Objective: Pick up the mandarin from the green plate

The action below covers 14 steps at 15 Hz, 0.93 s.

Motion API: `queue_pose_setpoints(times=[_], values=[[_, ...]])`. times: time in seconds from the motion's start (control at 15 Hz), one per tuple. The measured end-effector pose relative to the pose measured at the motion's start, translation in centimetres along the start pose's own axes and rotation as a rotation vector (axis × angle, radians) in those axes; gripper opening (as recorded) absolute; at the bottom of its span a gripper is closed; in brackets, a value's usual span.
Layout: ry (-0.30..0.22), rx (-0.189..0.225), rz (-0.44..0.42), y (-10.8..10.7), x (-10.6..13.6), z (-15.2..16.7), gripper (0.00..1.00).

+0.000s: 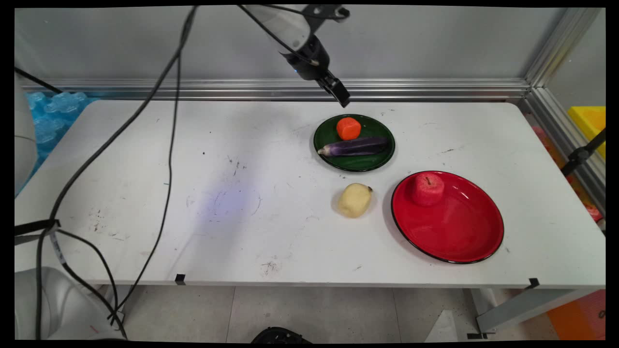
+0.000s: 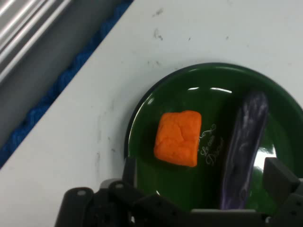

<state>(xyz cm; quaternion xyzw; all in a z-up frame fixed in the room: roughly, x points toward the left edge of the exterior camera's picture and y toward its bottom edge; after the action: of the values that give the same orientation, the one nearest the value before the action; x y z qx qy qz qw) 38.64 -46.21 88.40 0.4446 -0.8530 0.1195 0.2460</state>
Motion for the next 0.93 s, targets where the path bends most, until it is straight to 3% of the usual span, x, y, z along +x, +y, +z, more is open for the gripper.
queue_pose_setpoints(times=[0.93], values=[[-0.181, 0.004, -0.02, 0.3, 3.9, 9.7, 1.0]])
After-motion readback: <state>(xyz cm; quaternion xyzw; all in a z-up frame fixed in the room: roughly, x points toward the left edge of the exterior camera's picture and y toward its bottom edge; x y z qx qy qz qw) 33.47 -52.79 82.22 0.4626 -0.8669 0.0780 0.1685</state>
